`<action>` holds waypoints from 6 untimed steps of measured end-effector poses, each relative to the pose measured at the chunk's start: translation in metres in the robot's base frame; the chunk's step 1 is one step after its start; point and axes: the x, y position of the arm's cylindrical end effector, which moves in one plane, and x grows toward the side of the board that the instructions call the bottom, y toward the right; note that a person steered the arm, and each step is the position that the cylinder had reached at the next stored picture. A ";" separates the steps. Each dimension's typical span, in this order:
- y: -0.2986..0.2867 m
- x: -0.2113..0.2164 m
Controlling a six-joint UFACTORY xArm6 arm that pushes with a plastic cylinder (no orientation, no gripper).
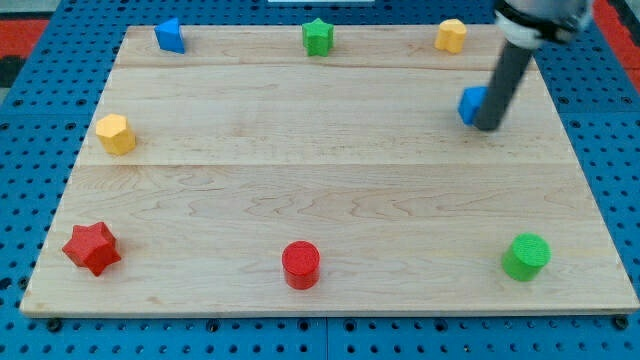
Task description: Place the blue cube on bottom left to yellow heart
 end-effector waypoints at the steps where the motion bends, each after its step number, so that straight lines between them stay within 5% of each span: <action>1: -0.010 -0.047; 2: 0.037 -0.048; 4: -0.034 -0.065; 6: -0.039 -0.081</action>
